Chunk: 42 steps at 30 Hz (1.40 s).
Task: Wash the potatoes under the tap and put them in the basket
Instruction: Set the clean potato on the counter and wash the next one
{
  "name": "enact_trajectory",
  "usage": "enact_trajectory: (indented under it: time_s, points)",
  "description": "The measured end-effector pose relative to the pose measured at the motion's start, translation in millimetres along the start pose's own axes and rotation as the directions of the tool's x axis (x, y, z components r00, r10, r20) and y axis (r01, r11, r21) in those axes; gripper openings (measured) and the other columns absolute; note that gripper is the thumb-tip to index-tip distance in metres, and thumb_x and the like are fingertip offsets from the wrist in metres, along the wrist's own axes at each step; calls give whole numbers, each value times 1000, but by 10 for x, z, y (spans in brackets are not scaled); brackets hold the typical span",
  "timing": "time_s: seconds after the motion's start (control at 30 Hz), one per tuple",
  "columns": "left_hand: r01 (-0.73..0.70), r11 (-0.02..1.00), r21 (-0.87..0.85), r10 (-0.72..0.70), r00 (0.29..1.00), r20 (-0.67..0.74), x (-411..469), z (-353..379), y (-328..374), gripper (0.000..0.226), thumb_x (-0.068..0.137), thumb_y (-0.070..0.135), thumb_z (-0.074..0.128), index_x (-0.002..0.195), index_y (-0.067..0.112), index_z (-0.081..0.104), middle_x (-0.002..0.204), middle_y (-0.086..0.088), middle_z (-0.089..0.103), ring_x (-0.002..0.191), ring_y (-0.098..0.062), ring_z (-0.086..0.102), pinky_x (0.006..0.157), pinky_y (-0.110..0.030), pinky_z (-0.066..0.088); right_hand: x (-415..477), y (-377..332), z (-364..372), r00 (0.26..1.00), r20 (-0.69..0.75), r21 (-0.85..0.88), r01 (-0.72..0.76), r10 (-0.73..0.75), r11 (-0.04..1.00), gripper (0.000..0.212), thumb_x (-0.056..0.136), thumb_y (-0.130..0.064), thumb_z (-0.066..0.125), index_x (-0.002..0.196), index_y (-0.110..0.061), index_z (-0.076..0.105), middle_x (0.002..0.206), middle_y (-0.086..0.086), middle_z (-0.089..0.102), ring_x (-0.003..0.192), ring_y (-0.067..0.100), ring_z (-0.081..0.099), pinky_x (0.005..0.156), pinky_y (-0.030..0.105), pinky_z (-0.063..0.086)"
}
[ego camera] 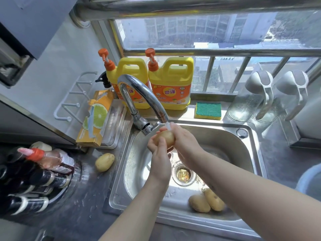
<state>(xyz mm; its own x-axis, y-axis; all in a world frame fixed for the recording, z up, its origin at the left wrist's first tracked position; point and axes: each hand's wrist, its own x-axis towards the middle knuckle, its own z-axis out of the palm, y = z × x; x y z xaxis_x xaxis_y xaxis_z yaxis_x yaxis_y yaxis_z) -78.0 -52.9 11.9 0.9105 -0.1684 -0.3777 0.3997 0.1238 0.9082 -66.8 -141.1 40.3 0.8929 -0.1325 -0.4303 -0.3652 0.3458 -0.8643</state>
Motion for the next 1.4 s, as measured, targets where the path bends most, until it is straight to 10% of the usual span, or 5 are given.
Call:
enact_trajectory:
  time_s: [0.37,0.57,0.8,1.13,1.4]
  points:
    - [296,893,-339,-275,955,109,32,-114,236,32,100,39,46,94,24,73,84,2,66,73,-11,51,62,-26,38,-95,54,-260,978,179,-139,130,-104,982,29,100,-11,59,126,-20,68,131,11,66,113,14,65,107,32,48]
    - [267,869,-416,-242,964,115,38,-72,234,36,105,28,44,127,4,60,116,-19,64,96,-25,60,81,-31,48,-18,125,-443,979,199,-134,60,-32,989,84,76,-30,80,152,-23,44,150,0,53,137,14,51,119,40,38]
    - [166,955,-247,-122,976,182,-6,15,238,34,107,23,32,130,17,56,86,-6,57,62,-11,46,56,-23,37,-27,95,-378,946,312,23,88,-91,996,52,88,-15,70,138,-13,59,99,0,70,86,15,60,67,22,45]
    - [118,977,-177,-76,971,228,-16,-5,210,39,109,31,29,132,16,57,98,-12,62,67,-12,48,60,-24,40,-16,139,-122,994,-92,89,66,-57,994,16,83,-24,81,95,-13,81,86,9,69,69,15,61,47,22,42]
    - [188,953,-236,-172,981,89,58,-60,190,37,108,34,36,132,12,54,78,-7,61,52,-11,53,48,-23,41,-64,60,-324,965,252,-66,87,-67,994,30,98,-5,62,126,-15,68,105,3,73,97,14,65,85,25,51]
